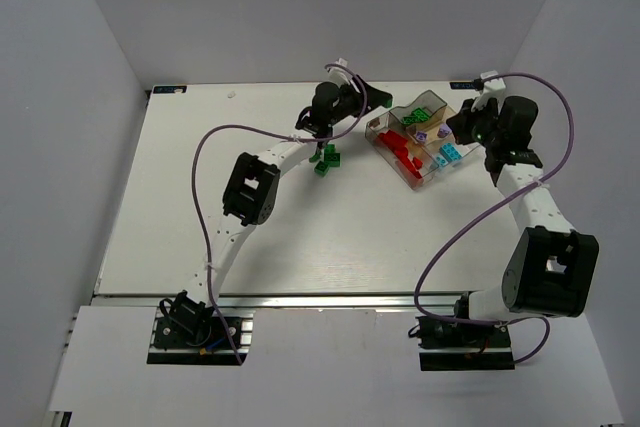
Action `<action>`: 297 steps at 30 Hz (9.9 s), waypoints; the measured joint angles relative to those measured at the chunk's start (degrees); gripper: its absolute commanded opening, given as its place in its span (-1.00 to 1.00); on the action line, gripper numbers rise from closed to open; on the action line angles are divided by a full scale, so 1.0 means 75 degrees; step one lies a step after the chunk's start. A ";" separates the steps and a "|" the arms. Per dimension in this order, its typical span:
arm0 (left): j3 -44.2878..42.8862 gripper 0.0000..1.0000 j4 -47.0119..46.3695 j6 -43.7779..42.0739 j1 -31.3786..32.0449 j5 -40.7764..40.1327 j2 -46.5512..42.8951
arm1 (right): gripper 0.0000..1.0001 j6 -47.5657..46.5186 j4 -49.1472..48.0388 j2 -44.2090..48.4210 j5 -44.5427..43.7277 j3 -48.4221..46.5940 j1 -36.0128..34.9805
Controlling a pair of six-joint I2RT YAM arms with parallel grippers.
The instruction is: Sort the legos into containers by color
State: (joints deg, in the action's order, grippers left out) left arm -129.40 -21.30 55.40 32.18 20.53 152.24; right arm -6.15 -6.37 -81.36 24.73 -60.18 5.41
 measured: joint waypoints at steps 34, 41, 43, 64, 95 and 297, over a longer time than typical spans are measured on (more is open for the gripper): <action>-0.0857 -0.92 -0.0539 0.0274 0.0863 -0.3267 0.1110 | -1.00 0.0525 -0.0198 -0.0207 0.0525 0.0315 0.0131; -0.0868 -0.92 -0.0385 0.0277 0.0956 -0.3398 0.1110 | 0.08 0.0376 -0.0192 -0.0207 0.0941 0.0391 0.0134; -0.0868 -0.94 -0.0367 0.0268 0.0968 -0.3372 0.1110 | 0.25 0.0023 -0.0192 -0.0213 0.1472 0.0391 0.0140; 0.2203 -0.97 0.0699 0.1929 0.0775 -0.0924 -0.3523 | 0.53 0.0023 -0.3494 -0.1005 0.4071 0.0379 0.0076; 0.4945 -0.96 0.0216 0.2218 0.0813 -0.0294 -0.4421 | 0.56 0.1131 -0.2334 -0.0597 0.3048 0.0006 -0.1224; 1.0066 0.69 0.6895 -0.1722 -0.1326 -0.3378 -1.0506 | 0.48 -0.2081 0.2576 -0.5645 -0.0906 -0.3835 -0.5260</action>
State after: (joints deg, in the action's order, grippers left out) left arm -53.91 30.41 42.48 22.24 -4.80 73.45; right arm -21.76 12.95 -123.70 17.93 -88.95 -34.04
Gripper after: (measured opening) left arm 0.844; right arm 0.786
